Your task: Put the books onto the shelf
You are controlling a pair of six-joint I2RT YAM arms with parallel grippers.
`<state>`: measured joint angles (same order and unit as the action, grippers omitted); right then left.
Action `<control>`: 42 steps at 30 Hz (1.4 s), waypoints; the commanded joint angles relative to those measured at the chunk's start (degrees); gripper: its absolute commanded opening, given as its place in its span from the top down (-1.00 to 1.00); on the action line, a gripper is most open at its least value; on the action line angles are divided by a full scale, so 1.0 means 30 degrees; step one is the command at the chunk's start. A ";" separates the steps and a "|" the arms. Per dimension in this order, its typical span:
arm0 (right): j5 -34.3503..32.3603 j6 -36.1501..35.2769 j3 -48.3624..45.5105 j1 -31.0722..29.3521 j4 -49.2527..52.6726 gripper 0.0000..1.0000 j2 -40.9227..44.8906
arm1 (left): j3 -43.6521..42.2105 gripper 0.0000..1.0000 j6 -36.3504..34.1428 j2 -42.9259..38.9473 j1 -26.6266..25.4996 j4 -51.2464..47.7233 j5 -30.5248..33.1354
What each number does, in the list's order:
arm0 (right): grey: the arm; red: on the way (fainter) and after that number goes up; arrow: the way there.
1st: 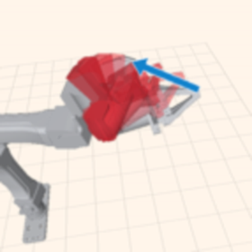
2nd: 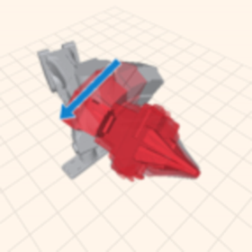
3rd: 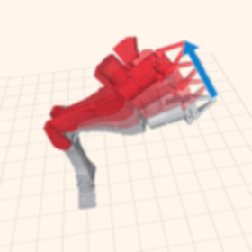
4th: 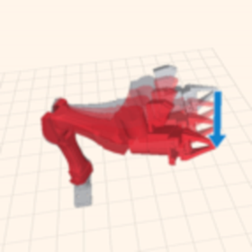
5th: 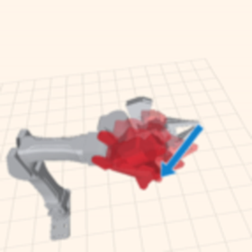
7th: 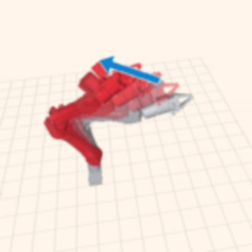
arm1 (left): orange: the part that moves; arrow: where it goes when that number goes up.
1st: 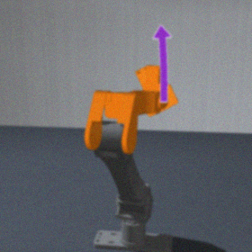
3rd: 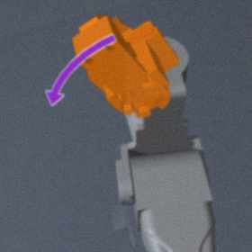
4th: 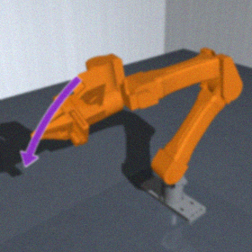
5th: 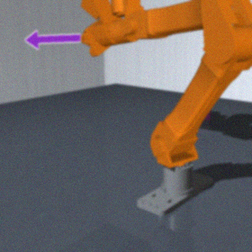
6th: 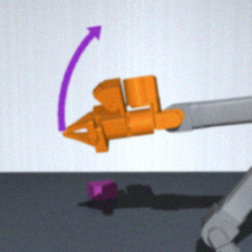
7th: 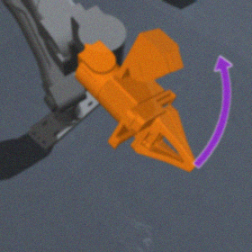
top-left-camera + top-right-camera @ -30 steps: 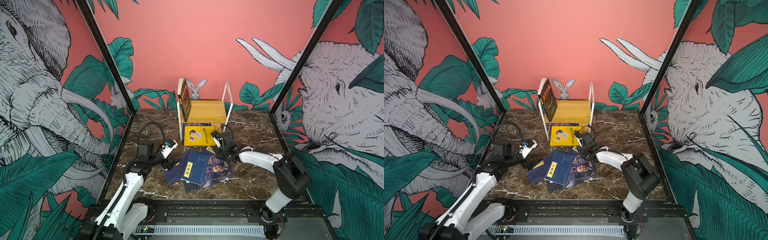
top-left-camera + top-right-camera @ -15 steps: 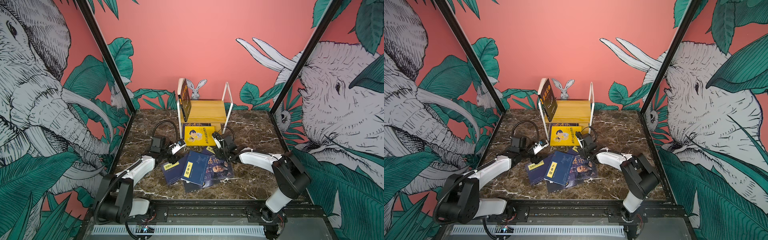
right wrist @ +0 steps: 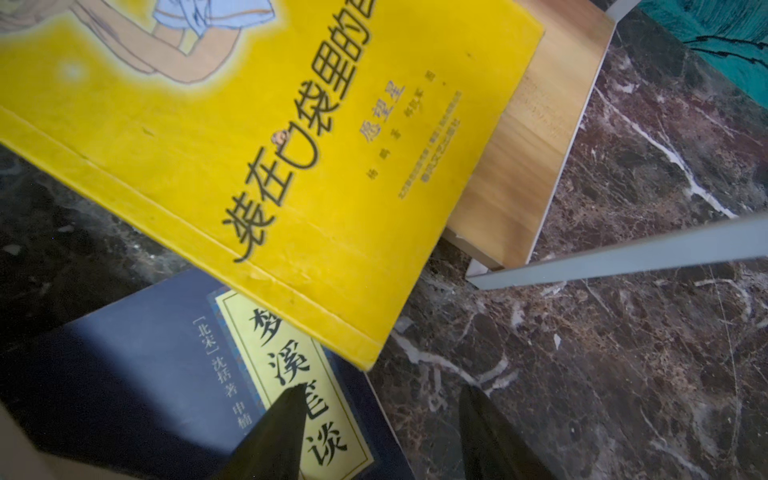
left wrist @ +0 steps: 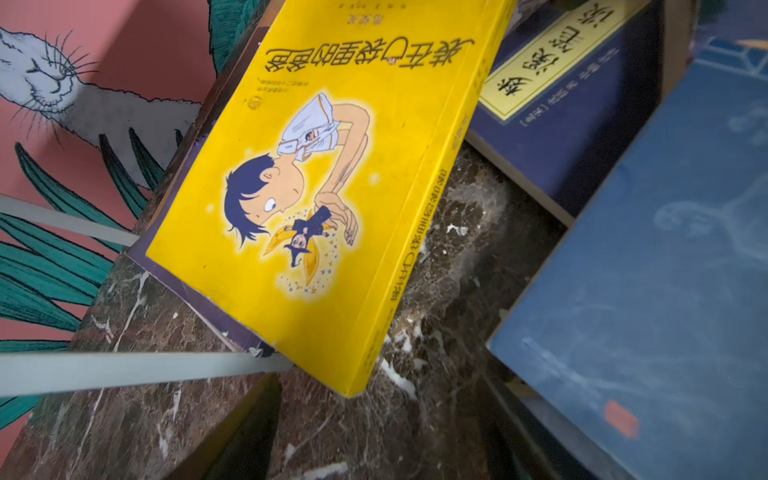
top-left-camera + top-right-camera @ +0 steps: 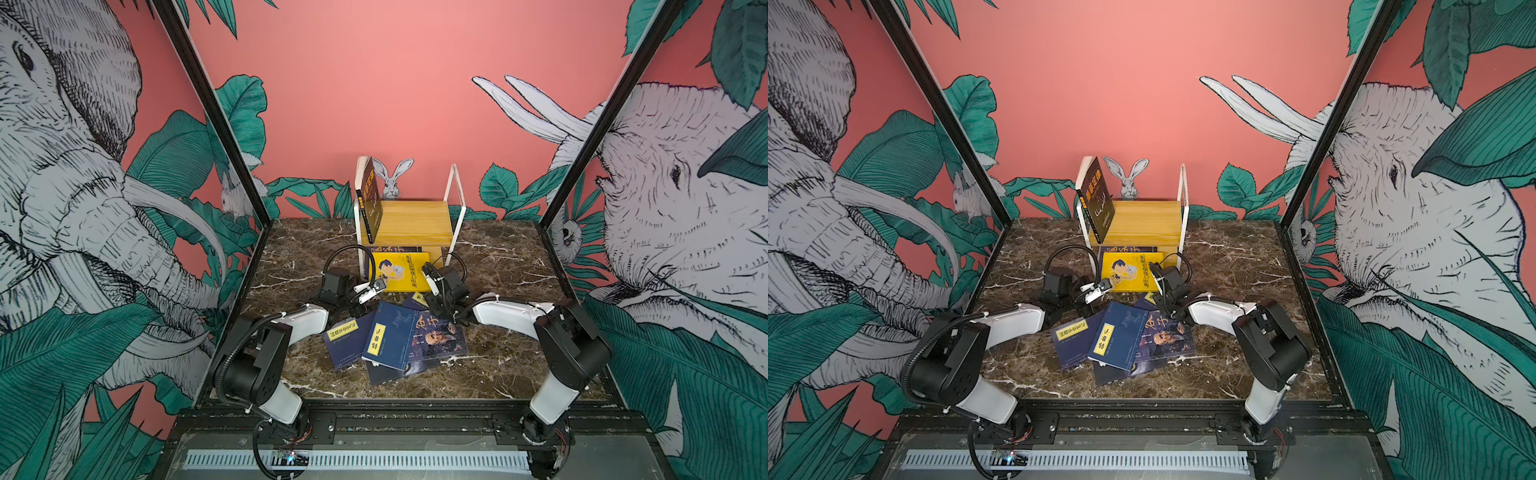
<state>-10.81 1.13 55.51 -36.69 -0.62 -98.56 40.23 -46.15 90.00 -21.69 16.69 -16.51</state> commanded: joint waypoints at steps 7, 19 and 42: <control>-0.0427 0.0313 0.0381 0.0041 -0.1633 -0.14 -0.0395 | 0.0899 -0.49 -0.0732 0.1190 -0.0272 0.2490 0.2416; -0.0838 0.0123 0.1660 0.0041 -0.1945 -0.10 -0.1326 | 0.1289 -0.45 -0.0222 0.1978 -0.0306 0.3541 0.3577; -0.0424 -0.0661 0.1769 0.0042 -0.1432 -0.14 -0.2039 | 0.1740 -0.45 0.0935 0.2159 -0.0291 0.3595 0.4093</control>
<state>-12.97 -0.27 58.28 -36.69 -4.43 -103.44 43.72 -44.36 97.84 -22.48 26.41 -4.99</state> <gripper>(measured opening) 0.580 0.725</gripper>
